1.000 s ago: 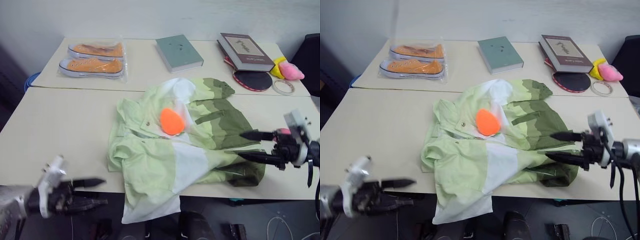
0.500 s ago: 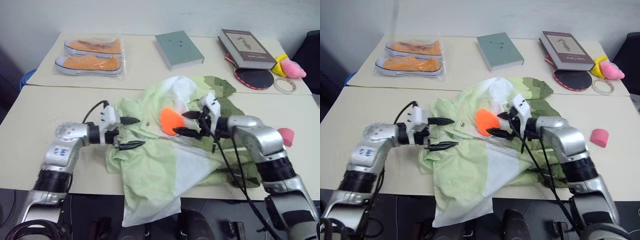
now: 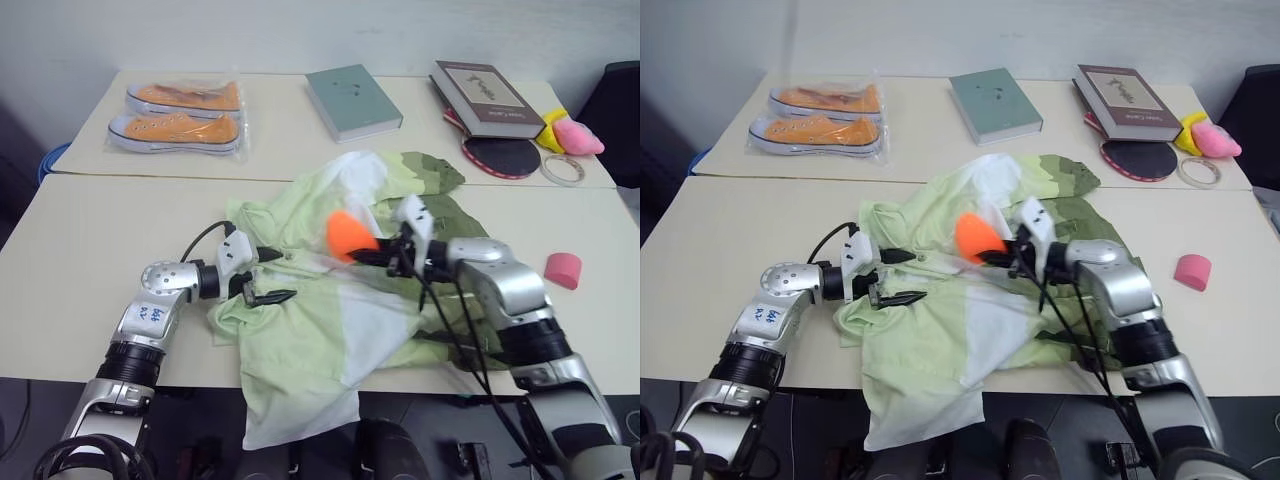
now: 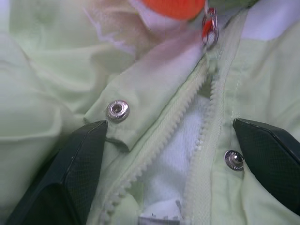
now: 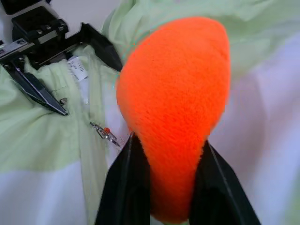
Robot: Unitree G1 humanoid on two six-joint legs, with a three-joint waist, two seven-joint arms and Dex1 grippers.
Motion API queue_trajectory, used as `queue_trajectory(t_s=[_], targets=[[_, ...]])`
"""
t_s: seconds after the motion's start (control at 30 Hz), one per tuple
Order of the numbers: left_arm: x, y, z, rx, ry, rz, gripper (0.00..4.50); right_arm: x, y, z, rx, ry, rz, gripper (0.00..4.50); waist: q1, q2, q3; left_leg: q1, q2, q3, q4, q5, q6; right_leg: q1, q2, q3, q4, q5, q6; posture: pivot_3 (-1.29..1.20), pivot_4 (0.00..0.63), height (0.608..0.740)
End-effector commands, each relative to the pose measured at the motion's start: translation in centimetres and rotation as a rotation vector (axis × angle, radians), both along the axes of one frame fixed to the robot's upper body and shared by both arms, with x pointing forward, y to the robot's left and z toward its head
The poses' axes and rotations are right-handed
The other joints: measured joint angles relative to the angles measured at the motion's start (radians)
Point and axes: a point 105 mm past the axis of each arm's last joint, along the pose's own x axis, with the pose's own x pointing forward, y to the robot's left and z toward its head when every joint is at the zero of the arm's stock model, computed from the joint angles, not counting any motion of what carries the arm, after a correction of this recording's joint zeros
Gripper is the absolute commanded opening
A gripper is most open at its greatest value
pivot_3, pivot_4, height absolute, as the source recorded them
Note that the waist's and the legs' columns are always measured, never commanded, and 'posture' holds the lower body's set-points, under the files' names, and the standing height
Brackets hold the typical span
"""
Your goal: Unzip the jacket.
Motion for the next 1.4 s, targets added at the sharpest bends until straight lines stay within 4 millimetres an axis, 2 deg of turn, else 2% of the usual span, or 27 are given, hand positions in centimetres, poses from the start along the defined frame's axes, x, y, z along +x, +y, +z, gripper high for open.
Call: queue_trajectory(t_s=[0.03, 0.17, 0.23, 0.4, 0.47, 0.57, 0.63, 0.73, 0.87, 0.9, 1.07, 1.13, 1.23, 1.27, 1.33, 1.4], targets=[[-0.8, 2.1, -4.1, 0.091, 0.127, 0.097, 4.50, 0.3, -5.5, 2.0, -0.008, -0.115, -0.186, 0.14, -0.002, 0.000, 0.000, 0.001, 0.000, 0.000, 0.000, 0.000, 0.000, 0.001, 0.000, 0.000, 0.000, 0.000, 0.000, 0.00, 0.150, 0.740], [-1.4, 3.5, -6.1, 0.171, 0.162, 0.148, 4.50, -0.9, -13.3, 2.4, -0.043, -0.131, -0.456, 0.14, -0.003, 0.000, -0.001, 0.012, 0.000, 0.002, -0.005, 0.000, 0.000, 0.010, 0.000, 0.001, -0.001, 0.000, 0.000, 0.00, 0.150, 0.740], [-1.5, 4.0, -6.5, 0.182, 0.169, 0.165, 4.50, -1.6, -15.7, 2.5, -0.077, -0.132, -0.529, 0.14, -0.006, 0.003, -0.002, 0.018, 0.001, 0.002, -0.006, 0.000, -0.001, 0.015, -0.001, 0.002, -0.004, 0.000, 0.000, 0.00, 0.150, 0.740], [-1.2, 4.8, -7.4, 0.211, 0.137, 0.201, 4.50, -3.3, -25.3, 2.9, -0.198, -0.154, -0.889, 0.14, -0.006, 0.010, -0.008, 0.032, 0.003, 0.010, -0.013, -0.001, -0.002, 0.023, -0.006, 0.005, -0.007, 0.000, 0.000, 0.00, 0.150, 0.740], [-0.9, 4.9, -7.5, 0.209, 0.128, 0.211, 4.50, -3.7, -27.6, 3.0, -0.233, -0.171, -0.991, 0.14, -0.006, 0.013, -0.011, 0.034, 0.002, 0.011, -0.014, -0.001, -0.002, 0.023, -0.007, 0.007, -0.007, 0.000, 0.000, 0.00, 0.150, 0.740], [-0.3, 5.1, -7.3, 0.207, 0.110, 0.227, 4.50, -3.5, -28.8, 3.7, -0.258, -0.224, -1.058, 0.14, -0.008, 0.018, -0.015, 0.035, 0.003, 0.013, -0.015, -0.001, -0.002, 0.023, -0.007, 0.009, -0.008, 0.000, 0.000, 0.00, 0.150, 0.740], [0.0, 5.1, -7.0, 0.200, 0.094, 0.229, 4.50, -3.2, -28.5, 4.2, -0.238, -0.253, -1.056, 0.14, -0.007, 0.021, -0.018, 0.035, 0.003, 0.014, -0.015, -0.001, -0.002, 0.022, -0.007, 0.010, -0.008, 0.000, 0.000, 0.00, 0.150, 0.740], [0.5, 4.2, -5.0, 0.105, 0.044, 0.217, 4.50, -2.3, -26.8, 4.7, -0.187, -0.272, -1.005, 0.14, -0.007, 0.025, -0.020, 0.035, 0.003, 0.015, -0.015, -0.001, -0.002, 0.021, -0.007, 0.011, -0.008, 0.000, 0.000, 0.00, 0.150, 0.740], [-0.3, 3.1, -1.8, -0.016, 0.011, 0.129, 4.50, -2.3, -24.6, 3.4, -0.108, -0.165, -0.890, 0.14, -0.007, 0.021, -0.019, 0.032, 0.003, 0.014, -0.014, -0.001, -0.002, 0.020, -0.006, 0.016, -0.007, 0.000, 0.000, 0.00, 0.150, 0.740], [-0.6, 3.3, -1.1, -0.038, 0.034, 0.128, 4.50, -2.6, -24.2, 3.1, -0.121, -0.142, -0.860, 0.85, -0.006, 0.021, -0.018, 0.031, 0.003, 0.014, -0.015, -0.001, -0.002, 0.019, -0.006, 0.018, -0.007, 0.000, 0.000, 0.00, 0.150, 0.740], [-2.3, 4.4, 3.4, -0.191, 0.039, 0.108, 4.50, -4.5, -24.4, 3.8, -0.190, -0.231, -0.786, 2.52, -0.006, 0.014, -0.014, 0.026, 0.003, 0.014, -0.017, -0.002, -0.001, 0.015, -0.005, 0.018, -0.008, 0.000, 0.000, 0.00, 0.150, 0.740], [-3.9, 4.8, 5.5, -0.261, 0.038, 0.046, 4.50, -5.6, -24.0, 4.5, -0.276, -0.365, -0.688, 3.23, -0.003, 0.012, -0.013, 0.026, 0.002, 0.013, -0.016, -0.002, 0.000, 0.015, -0.006, 0.017, -0.009, 0.000, 0.000, 0.00, 0.150, 0.740], [-5.7, 6.3, 7.5, -0.257, -0.015, 0.020, 4.50, -7.3, -22.2, 6.2, -0.256, -0.554, -0.514, 4.20, -0.006, 0.009, -0.010, 0.026, 0.002, 0.014, -0.016, -0.002, 0.000, 0.016, -0.005, 0.018, -0.010, 0.000, 0.000, 0.00, 0.150, 0.740], [-6.0, 7.4, 7.4, -0.215, -0.034, 0.056, 4.50, -7.2, -21.1, 6.9, -0.240, -0.588, -0.460, 4.45, -0.007, 0.008, -0.010, 0.026, 0.002, 0.014, -0.016, -0.002, 0.000, 0.016, -0.005, 0.018, -0.010, 0.000, 0.000, 0.00, 0.150, 0.740], [-6.9, 9.2, 6.5, -0.126, -0.021, 0.109, 4.50, -6.9, -18.7, 7.8, -0.206, -0.612, -0.356, 4.45, -0.022, 0.008, -0.009, 0.029, 0.003, 0.016, -0.017, -0.002, -0.001, 0.017, -0.005, 0.019, -0.011, 0.000, 0.001, 0.00, 0.150, 0.740], [-7.7, 10.7, 5.0, -0.002, -0.022, 0.153, 4.50, -6.8, -15.5, 8.3, -0.142, -0.608, -0.216, 4.45, -0.031, 0.008, -0.009, 0.031, 0.004, 0.015, -0.019, -0.002, -0.002, 0.018, -0.005, 0.020, -0.011, 0.000, 0.000, 0.00, 0.150, 0.740]])
